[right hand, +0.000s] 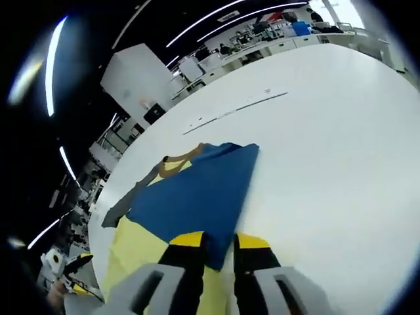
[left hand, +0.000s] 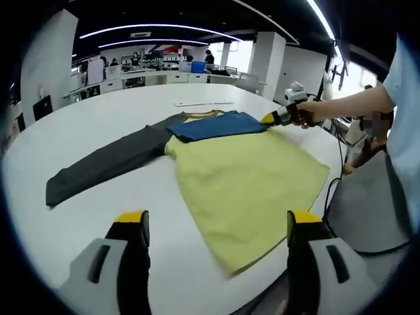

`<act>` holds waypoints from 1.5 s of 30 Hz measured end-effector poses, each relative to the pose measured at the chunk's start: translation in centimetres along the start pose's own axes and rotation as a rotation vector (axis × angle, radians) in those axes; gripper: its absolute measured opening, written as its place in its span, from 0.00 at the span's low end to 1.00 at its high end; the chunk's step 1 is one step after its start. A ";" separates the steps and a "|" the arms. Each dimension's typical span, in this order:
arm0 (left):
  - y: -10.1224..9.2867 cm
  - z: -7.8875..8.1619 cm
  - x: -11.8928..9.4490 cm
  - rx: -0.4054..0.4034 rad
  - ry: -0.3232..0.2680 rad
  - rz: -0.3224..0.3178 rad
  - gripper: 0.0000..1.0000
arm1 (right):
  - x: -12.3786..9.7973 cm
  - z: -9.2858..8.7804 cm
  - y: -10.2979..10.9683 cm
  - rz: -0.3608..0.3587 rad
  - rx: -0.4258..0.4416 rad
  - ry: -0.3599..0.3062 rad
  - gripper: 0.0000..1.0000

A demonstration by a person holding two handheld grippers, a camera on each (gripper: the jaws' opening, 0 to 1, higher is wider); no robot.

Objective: Fold the garment on the visible template until the final outline fits inside the template.

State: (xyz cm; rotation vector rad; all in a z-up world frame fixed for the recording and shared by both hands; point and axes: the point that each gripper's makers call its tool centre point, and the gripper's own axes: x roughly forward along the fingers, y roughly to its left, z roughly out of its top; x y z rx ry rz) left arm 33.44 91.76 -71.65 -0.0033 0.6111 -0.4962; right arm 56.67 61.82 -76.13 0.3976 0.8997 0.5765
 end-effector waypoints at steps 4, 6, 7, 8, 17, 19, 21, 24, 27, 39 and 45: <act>0.0 -0.2 0.0 -0.002 0.005 0.001 0.84 | -0.1 0.0 -0.5 -0.035 -0.051 -0.007 0.00; 0.0 -0.3 0.0 -0.003 0.007 0.002 0.84 | -0.2 0.1 -0.9 -0.068 -0.077 -0.012 0.00; 0.0 -0.3 0.0 -0.003 0.007 0.002 0.84 | -0.2 0.2 -0.7 -0.064 -0.084 -0.011 0.00; 0.0 -0.3 0.0 -0.005 0.007 0.002 0.84 | -0.2 0.2 -0.7 -0.068 -0.093 -0.010 0.00; 0.1 -0.4 -0.1 -0.010 0.010 0.004 0.83 | -0.6 1.1 -2.2 -0.119 -0.105 -0.040 0.00; 0.2 -0.5 -0.2 -0.011 0.010 0.006 0.83 | -0.7 1.3 -2.5 -0.125 -0.101 -0.044 0.00; 0.2 -0.5 -0.2 -0.013 0.011 0.007 0.83 | -0.8 1.3 -2.7 -0.129 -0.096 -0.047 0.00; 0.2 -0.5 -0.2 -0.013 0.011 0.007 0.83 | -0.8 1.3 -2.7 -0.129 -0.092 -0.047 0.00; 0.2 -0.4 -0.2 -0.011 0.010 0.006 0.83 | -0.8 1.2 -2.6 -0.128 -0.089 -0.049 0.00; 0.3 -0.3 -0.4 -0.014 0.013 0.010 0.84 | -1.7 1.7 -1.3 -0.050 -0.203 -0.090 0.16; 0.2 0.0 -0.2 -0.031 -0.003 0.000 0.84 | -2.5 1.8 -0.7 -0.023 -0.286 -0.117 0.46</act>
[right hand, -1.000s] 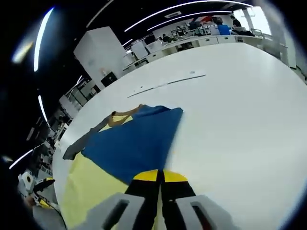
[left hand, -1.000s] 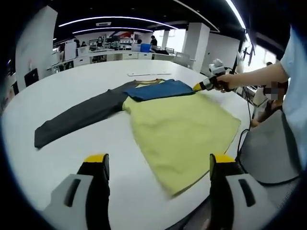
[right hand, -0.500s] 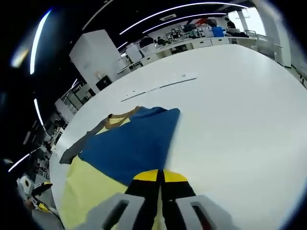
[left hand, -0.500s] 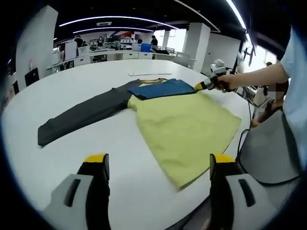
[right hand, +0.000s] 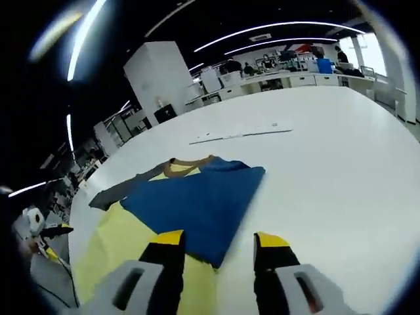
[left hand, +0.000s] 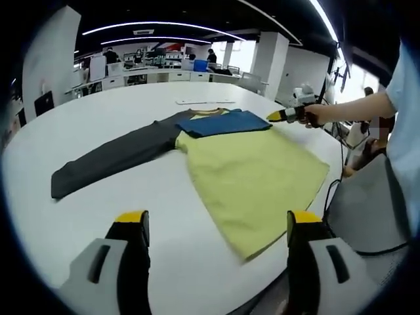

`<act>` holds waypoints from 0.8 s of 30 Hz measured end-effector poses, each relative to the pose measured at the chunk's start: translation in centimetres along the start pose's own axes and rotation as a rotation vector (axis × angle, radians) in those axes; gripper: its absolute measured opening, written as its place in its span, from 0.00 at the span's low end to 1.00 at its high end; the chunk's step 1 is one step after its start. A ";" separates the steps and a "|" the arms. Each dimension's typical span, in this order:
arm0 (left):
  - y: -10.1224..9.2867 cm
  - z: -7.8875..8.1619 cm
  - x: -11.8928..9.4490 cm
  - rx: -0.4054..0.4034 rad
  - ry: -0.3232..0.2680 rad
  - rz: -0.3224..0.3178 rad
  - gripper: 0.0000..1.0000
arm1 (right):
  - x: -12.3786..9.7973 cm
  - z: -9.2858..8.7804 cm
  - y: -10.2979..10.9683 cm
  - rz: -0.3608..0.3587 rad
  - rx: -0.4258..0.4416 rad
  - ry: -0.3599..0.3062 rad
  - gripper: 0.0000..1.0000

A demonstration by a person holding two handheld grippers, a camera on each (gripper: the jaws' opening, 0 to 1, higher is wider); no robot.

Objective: Fold the garment on the visible template until the final outline fits inside the template.

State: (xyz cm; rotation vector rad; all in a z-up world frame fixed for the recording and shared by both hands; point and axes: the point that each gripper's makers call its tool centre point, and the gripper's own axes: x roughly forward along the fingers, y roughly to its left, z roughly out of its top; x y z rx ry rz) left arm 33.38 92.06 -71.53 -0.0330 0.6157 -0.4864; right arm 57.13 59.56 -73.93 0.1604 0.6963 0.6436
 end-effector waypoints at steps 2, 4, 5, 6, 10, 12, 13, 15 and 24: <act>0.1 0.0 0.0 0.000 0.000 0.000 0.84 | -0.3 0.0 0.1 0.008 -0.028 -0.001 0.51; 0.1 0.0 0.0 0.003 0.003 -0.001 0.84 | -0.6 0.0 0.1 0.018 -0.053 -0.005 0.56; 0.1 0.0 0.0 0.004 0.003 -0.001 0.84 | -0.7 -0.1 0.1 0.018 -0.063 0.003 0.60; 0.1 0.1 0.0 0.004 0.002 -0.001 0.84 | -0.8 -0.1 0.1 0.019 -0.066 0.006 0.63; 0.1 0.0 0.0 0.003 0.003 -0.003 0.84 | -1.2 -0.3 0.5 0.036 -0.108 0.011 0.78; 0.1 0.0 0.1 -0.003 0.000 -0.006 0.84 | -1.3 -0.4 0.8 0.048 -0.124 0.014 0.88; 0.0 0.0 0.2 -0.008 -0.002 -0.009 0.84 | -1.4 -0.5 0.8 0.049 -0.131 0.019 0.93; 0.0 0.0 0.2 -0.012 -0.003 -0.012 0.84 | -1.5 -0.5 0.9 0.049 -0.169 0.013 1.00; 0.2 0.2 0.4 -0.022 -0.016 -0.016 0.83 | -2.0 -1.1 0.9 0.060 -0.180 0.032 1.00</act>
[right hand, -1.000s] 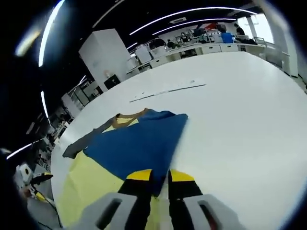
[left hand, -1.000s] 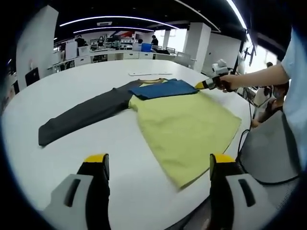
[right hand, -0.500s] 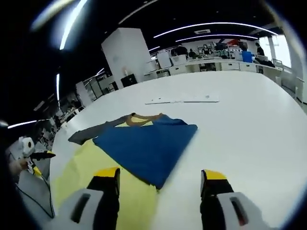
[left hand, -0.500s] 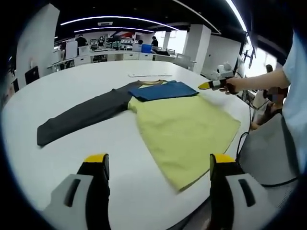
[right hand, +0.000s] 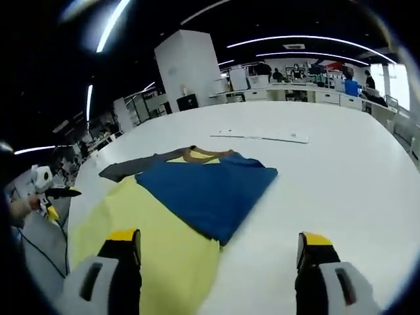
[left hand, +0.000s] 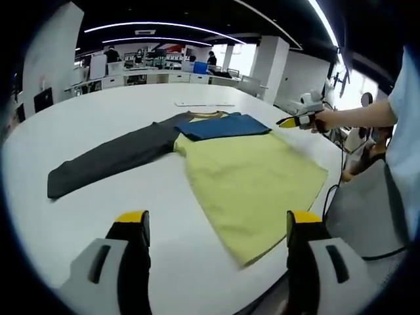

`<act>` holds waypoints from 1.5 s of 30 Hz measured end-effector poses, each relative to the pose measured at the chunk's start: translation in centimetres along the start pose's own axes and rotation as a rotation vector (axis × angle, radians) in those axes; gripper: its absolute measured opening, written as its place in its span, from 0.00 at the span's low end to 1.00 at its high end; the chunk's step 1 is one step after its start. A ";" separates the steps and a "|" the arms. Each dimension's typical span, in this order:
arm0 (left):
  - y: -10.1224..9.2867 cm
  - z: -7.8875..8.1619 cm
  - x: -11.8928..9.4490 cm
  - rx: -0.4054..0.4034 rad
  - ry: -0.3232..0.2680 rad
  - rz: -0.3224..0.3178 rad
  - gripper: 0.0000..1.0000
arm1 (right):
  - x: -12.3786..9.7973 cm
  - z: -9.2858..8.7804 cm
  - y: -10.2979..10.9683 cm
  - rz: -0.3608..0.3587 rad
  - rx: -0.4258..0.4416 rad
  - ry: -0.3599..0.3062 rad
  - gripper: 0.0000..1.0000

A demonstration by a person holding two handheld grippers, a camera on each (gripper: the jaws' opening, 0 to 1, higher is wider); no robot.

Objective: Fold the garment on the visible template until the final outline fits inside the template.

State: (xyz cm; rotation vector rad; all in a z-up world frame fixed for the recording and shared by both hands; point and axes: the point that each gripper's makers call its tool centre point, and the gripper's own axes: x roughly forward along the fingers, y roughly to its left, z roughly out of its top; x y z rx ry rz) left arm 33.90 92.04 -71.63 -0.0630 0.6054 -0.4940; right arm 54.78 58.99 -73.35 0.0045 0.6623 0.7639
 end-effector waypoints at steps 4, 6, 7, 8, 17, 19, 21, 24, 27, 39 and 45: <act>0.7 -0.1 0.0 -0.036 -0.019 0.009 0.82 | -0.3 -0.2 0.1 -0.001 0.003 0.000 1.00; 1.1 0.0 -0.1 -0.067 -0.032 0.012 0.82 | -0.5 -0.2 0.1 -0.002 0.005 -0.005 1.00; 1.4 0.0 -0.1 -0.081 -0.035 0.015 0.81 | -0.7 -0.1 0.2 0.002 0.024 -0.024 1.00; 1.7 0.0 -0.2 -0.085 -0.038 0.021 0.81 | -0.8 0.1 0.3 0.003 0.033 -0.038 1.00; 5.7 1.6 -1.1 -0.165 -0.122 0.071 0.79 | -2.1 0.0 1.2 0.004 0.021 -0.045 1.00; 6.9 2.1 -1.5 -0.192 -0.148 0.083 0.78 | -2.5 0.2 1.5 0.007 0.018 -0.058 1.00; 8.3 2.4 -1.9 -0.209 -0.166 0.104 0.76 | -2.9 0.6 1.7 0.004 0.026 -0.077 1.00; 10.7 2.5 -2.4 -0.254 -0.195 0.151 0.75 | -3.2 0.8 2.2 0.007 0.027 -0.095 1.00; 13.0 2.1 -2.6 -0.333 -0.204 0.169 0.73 | -3.6 0.7 2.8 0.018 0.026 -0.094 1.00; 20.7 0.2 -4.3 -0.330 -0.176 0.371 0.64 | -4.9 0.0 3.6 0.031 0.034 -0.083 1.00; 23.7 -1.0 -3.2 -0.364 -0.160 0.467 0.59 | -5.4 0.0 3.6 0.029 0.029 -0.073 1.00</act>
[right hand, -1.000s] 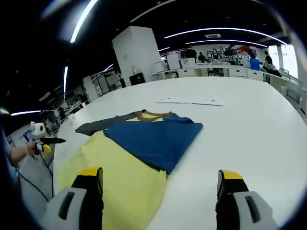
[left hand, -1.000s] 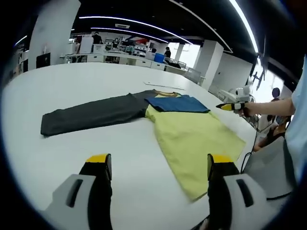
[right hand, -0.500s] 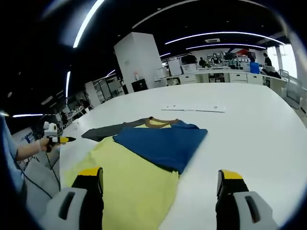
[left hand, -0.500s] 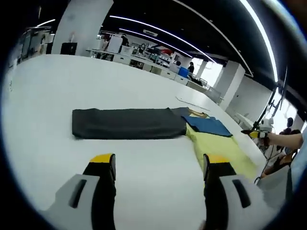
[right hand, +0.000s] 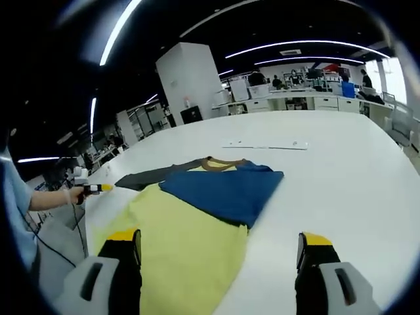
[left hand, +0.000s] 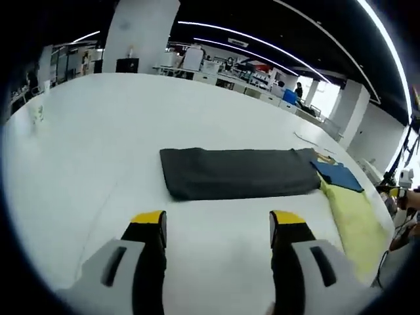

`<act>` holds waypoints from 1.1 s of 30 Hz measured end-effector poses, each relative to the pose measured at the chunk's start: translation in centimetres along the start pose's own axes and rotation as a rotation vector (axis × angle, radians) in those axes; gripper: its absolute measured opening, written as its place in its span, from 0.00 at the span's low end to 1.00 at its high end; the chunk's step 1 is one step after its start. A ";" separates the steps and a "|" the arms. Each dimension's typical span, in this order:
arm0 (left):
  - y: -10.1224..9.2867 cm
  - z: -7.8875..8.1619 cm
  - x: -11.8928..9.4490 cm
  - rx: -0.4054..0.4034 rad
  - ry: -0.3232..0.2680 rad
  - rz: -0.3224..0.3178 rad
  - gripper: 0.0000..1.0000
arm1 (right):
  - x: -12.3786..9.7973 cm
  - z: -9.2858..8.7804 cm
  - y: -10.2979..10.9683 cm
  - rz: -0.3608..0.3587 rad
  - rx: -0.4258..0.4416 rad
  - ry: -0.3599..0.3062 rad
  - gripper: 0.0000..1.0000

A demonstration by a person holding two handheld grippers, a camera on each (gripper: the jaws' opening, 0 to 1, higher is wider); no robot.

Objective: Fold the garment on the visible template until the final outline fits inside the template.

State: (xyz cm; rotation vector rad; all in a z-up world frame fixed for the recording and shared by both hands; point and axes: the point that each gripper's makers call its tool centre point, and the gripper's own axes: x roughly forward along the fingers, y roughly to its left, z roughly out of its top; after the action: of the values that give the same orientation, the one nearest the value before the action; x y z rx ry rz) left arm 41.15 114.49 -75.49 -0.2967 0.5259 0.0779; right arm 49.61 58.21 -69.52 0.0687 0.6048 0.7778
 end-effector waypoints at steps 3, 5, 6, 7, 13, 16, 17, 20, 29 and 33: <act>0.5 0.3 0.5 -0.003 0.000 0.019 0.56 | -0.5 0.3 0.0 -0.001 -0.006 0.000 1.00; 0.8 0.6 0.8 -0.010 -0.008 0.023 0.52 | -0.8 0.4 -0.2 -0.007 -0.005 -0.001 1.00; 1.2 0.8 1.0 -0.027 -0.015 0.028 0.50 | -1.0 0.4 -0.3 -0.011 -0.004 -0.002 1.00; 1.4 0.9 1.2 -0.037 -0.019 0.033 0.47 | -1.1 0.4 -0.3 -0.012 -0.002 -0.003 1.00; 1.9 1.4 1.7 -0.094 -0.037 0.054 0.30 | -1.5 -0.1 -0.4 -0.020 0.003 0.006 1.00; 2.0 1.7 1.8 -0.116 -0.048 0.062 0.26 | -1.7 -0.5 -0.4 -0.024 -0.002 0.016 1.00; 2.0 1.7 1.7 -0.128 -0.052 0.070 0.24 | -1.8 -0.6 -0.3 -0.026 -0.002 0.019 1.00; 2.7 1.8 1.7 -0.159 -0.056 0.102 0.16 | -2.0 -0.7 -0.3 -0.030 0.002 0.019 0.99; 5.3 2.1 2.6 -0.204 -0.039 0.161 0.00 | -2.6 -1.3 -0.2 -0.035 0.000 0.022 0.98; 4.9 3.0 2.8 0.001 -0.057 0.172 0.00 | -2.8 -1.3 -0.4 -0.040 0.009 0.009 0.98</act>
State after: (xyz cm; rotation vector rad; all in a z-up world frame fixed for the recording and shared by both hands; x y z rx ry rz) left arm 44.27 120.04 -75.63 -0.2474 0.4942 0.2525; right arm 47.56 55.82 -69.35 0.0607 0.6167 0.7369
